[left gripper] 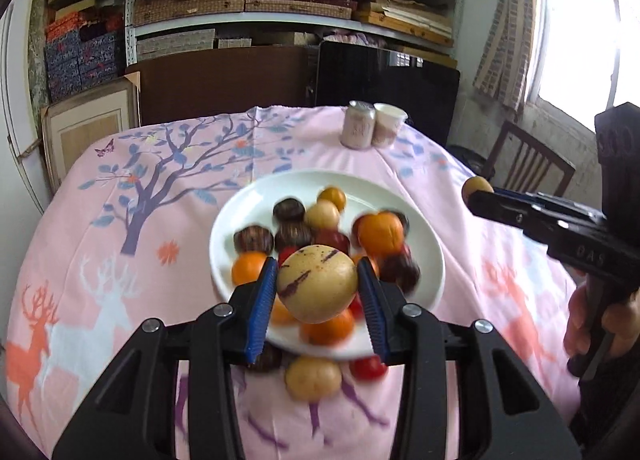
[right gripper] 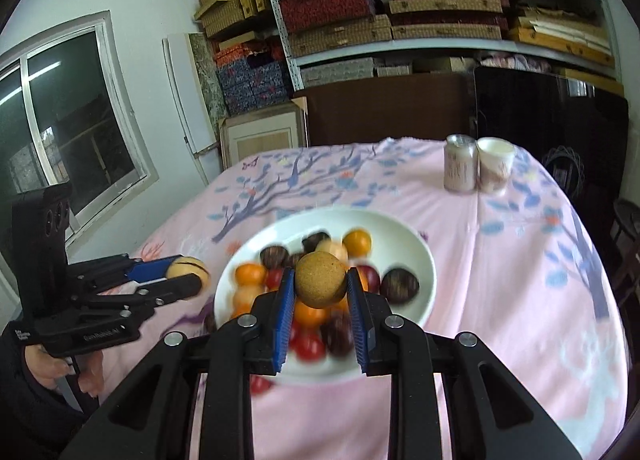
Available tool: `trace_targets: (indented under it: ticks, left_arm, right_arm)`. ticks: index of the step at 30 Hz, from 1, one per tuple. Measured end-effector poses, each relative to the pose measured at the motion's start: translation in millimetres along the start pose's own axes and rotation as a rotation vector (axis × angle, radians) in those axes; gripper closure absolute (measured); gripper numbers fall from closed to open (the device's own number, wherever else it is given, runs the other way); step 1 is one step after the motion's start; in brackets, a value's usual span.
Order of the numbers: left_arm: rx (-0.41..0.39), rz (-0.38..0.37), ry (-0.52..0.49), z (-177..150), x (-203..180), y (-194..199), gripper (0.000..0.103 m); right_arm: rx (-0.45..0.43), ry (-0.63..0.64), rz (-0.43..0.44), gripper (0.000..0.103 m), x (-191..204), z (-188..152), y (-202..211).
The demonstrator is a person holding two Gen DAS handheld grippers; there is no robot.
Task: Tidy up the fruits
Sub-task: 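Carry both fruits over the white plate and open both tools, then grasp a pale yellow fruit with the left tool while the right tool grasps a red tomato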
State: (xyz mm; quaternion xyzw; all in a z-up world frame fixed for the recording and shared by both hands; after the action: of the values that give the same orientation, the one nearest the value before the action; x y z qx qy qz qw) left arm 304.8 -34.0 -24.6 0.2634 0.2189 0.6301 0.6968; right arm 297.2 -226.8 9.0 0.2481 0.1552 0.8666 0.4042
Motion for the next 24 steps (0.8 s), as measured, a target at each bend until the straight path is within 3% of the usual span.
trace_targets:
  ticks: [8,9,10,12,18,22,24]
  left_arm:
    - [0.115,-0.016,0.115,14,7,-78,0.063]
    - [0.119,-0.018,0.129,13,9,-80,0.061]
    - [0.114,-0.022,0.142,13,11,-79,0.049]
    - [0.071,-0.022,0.154,14,15,-69,0.033]
    - [-0.02,-0.065,0.167,1,24,-16,0.022]
    - [0.007,-0.047,0.06,-39,16,5,0.016]
    - [0.039,-0.002,-0.01,-62,8,6,0.016]
  right_arm:
    - [0.057,0.002,-0.024,0.075,-23,23,-83]
    - [0.059,0.005,-0.032,0.075,-24,23,-87]
    - [0.055,0.009,-0.035,0.068,-23,23,-87]
    - [0.034,0.006,-0.027,0.064,-20,22,-81]
    - [-0.035,-0.04,-0.002,0.057,-7,0,-30]
    - [-0.114,-0.078,-0.007,0.037,-6,-36,2]
    - [-0.117,-0.118,-0.028,0.037,-14,-53,7]
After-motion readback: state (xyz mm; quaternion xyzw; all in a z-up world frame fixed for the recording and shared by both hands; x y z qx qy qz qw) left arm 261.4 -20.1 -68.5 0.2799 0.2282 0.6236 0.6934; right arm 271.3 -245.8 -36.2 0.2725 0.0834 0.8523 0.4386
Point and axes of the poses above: each gripper's, at about its wrist camera, not at the fingertips, and y roughly against the way its jaws point, x to its left, z to its top, the point moved 4 cm from there along -y, roughly the way its jaws point, and after that the axes turned 12 degrees about z, right-handed, at the moved point
